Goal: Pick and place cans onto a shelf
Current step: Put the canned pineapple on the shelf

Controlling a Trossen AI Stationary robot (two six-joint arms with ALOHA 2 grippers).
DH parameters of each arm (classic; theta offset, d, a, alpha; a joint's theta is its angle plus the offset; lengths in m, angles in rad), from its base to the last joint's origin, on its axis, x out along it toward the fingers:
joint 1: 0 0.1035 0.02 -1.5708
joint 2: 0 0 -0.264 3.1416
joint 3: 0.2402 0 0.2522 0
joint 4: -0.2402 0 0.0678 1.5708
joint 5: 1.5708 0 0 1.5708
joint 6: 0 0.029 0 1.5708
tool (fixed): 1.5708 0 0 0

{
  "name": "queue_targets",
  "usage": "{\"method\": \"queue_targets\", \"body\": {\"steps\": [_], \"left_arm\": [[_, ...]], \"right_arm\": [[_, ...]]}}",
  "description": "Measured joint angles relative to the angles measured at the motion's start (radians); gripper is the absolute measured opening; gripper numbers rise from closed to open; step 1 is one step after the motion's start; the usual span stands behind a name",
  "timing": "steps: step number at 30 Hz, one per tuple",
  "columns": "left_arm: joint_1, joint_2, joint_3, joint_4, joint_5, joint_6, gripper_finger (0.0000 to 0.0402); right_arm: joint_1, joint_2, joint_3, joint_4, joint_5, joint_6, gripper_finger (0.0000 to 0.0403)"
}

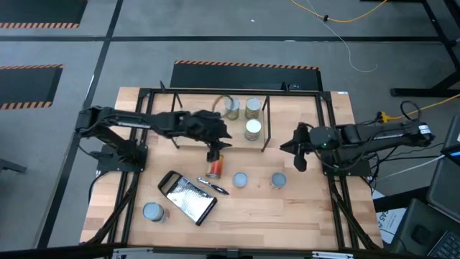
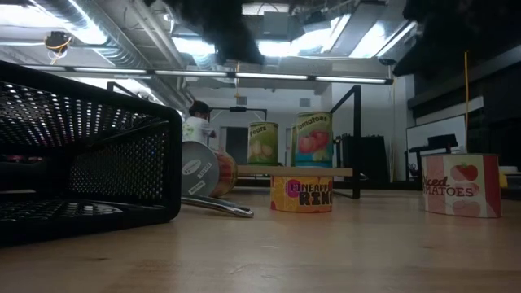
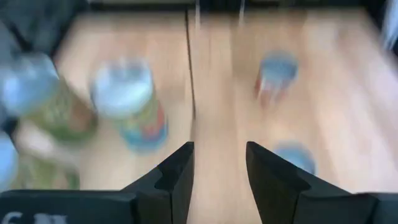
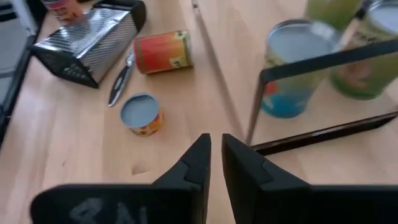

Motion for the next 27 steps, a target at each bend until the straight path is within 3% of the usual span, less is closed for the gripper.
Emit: {"method": "queue_targets", "body": {"steps": [3, 7, 17, 27], "left_arm": [[0.011, 0.063, 0.037, -0.126, 0.006, -0.004, 0.0138], [0.031, 0.119, 0.043, -0.213, 0.086, -0.037, 0.0138], [0.072, 0.182, 0.043, -0.273, 0.177, -0.085, 0.0137], [0.094, 0.181, 0.013, -0.268, 0.179, -0.124, 0.0137]], "right_arm": [[0.000, -0.012, -0.050, 0.048, -0.043, 0.000, 0.0045], [0.000, -0.007, -0.089, 0.075, -0.062, 0.000, 0.0045], [0.000, -0.006, -0.107, 0.078, -0.065, -0.001, 0.0045], [0.000, -0.006, -0.107, 0.079, -0.067, -0.003, 0.0045]]}}
